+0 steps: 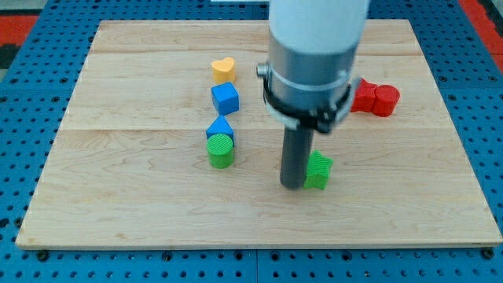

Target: Push the green star below the red star

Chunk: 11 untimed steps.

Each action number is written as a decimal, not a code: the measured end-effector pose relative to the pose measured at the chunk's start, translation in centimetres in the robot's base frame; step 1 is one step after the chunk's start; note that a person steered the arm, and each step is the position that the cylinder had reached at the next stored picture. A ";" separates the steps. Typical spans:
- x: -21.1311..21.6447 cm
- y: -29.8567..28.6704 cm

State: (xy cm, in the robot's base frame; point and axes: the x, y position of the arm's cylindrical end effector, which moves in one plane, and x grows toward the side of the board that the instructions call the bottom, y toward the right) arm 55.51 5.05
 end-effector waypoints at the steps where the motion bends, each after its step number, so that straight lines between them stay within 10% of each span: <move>1: 1.6 1.4; 3: -7.9 6.5; 5: -0.1 2.6; 11: -10.4 5.9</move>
